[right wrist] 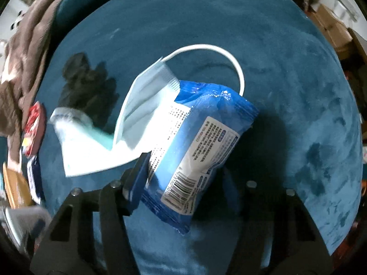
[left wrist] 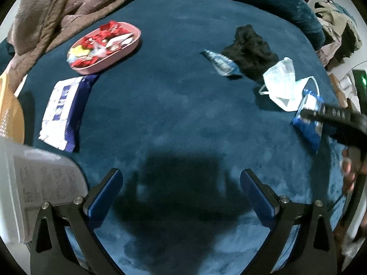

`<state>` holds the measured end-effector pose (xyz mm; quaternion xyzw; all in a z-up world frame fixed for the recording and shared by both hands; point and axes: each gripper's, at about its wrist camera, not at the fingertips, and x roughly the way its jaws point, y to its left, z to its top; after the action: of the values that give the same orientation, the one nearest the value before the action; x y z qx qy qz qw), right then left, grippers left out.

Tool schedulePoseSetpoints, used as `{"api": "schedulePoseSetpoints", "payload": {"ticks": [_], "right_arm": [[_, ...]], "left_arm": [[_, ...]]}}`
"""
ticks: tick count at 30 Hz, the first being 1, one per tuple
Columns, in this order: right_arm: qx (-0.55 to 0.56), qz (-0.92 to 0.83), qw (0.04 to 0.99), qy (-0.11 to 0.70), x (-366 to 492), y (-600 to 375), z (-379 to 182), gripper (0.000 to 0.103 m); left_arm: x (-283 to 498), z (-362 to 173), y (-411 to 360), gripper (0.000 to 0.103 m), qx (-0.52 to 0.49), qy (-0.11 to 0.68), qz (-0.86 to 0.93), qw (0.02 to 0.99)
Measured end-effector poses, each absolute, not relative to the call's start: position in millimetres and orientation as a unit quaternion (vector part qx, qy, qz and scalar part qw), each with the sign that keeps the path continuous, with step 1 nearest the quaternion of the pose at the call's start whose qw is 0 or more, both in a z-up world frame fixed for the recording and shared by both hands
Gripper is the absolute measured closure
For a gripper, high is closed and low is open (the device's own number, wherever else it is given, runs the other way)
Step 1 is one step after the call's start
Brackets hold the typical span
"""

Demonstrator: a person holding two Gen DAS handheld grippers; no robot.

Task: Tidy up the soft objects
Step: 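Grasp the light blue face mask with the left gripper while the right gripper holds the packet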

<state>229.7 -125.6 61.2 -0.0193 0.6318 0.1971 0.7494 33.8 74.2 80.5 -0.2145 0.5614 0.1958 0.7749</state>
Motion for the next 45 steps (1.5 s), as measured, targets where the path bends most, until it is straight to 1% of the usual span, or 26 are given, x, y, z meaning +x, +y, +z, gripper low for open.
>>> {"api": "schedulePoseSetpoints", "payload": {"ticks": [6,10,18,24,25,26,27,28,30,31,32,34,40,45], "right_arm": [[-0.017,0.223,0.734,0.641,202,-149,60,0.043],[-0.002,0.233,0.738,0.633,196,-170,56,0.043],[-0.003,0.235,0.747,0.621,198,-173,58,0.042],[-0.005,0.24,0.75,0.616,196,-172,56,0.041],[-0.006,0.241,0.75,0.616,197,-173,55,0.041],[-0.006,0.242,0.751,0.615,196,-173,54,0.041],[-0.006,0.242,0.751,0.614,196,-174,54,0.041],[-0.006,0.241,0.752,0.614,195,-173,53,0.041],[-0.01,0.239,0.754,0.612,191,-165,51,0.041],[-0.012,0.238,0.754,0.612,190,-158,49,0.04],[-0.014,0.238,0.755,0.611,189,-156,49,0.04],[-0.016,0.237,0.756,0.61,189,-154,51,0.042],[-0.015,0.243,0.758,0.605,185,-156,57,0.044],[-0.009,0.259,0.757,0.6,183,-157,67,0.045]], "left_arm": [[68,87,67,0.001,-0.213,0.552,0.166,0.789],[99,89,59,0.001,-0.224,0.546,0.137,0.795],[171,77,36,0.001,-0.29,0.536,0.094,0.787],[206,72,42,0.002,-0.361,0.513,0.134,0.767],[210,69,43,0.006,-0.365,0.516,0.142,0.762],[214,65,42,0.031,-0.361,0.523,0.149,0.757],[216,61,40,0.049,-0.353,0.533,0.153,0.753],[218,58,37,0.075,-0.344,0.542,0.153,0.751],[220,54,26,0.082,-0.311,0.564,0.142,0.752],[220,54,20,0.09,-0.291,0.571,0.137,0.755],[218,55,16,0.094,-0.28,0.572,0.129,0.76],[213,58,8,0.097,-0.251,0.573,0.115,0.771],[175,82,9,0.097,-0.181,0.562,0.127,0.797],[138,92,25,0.097,-0.171,0.558,0.157,0.797]]}}
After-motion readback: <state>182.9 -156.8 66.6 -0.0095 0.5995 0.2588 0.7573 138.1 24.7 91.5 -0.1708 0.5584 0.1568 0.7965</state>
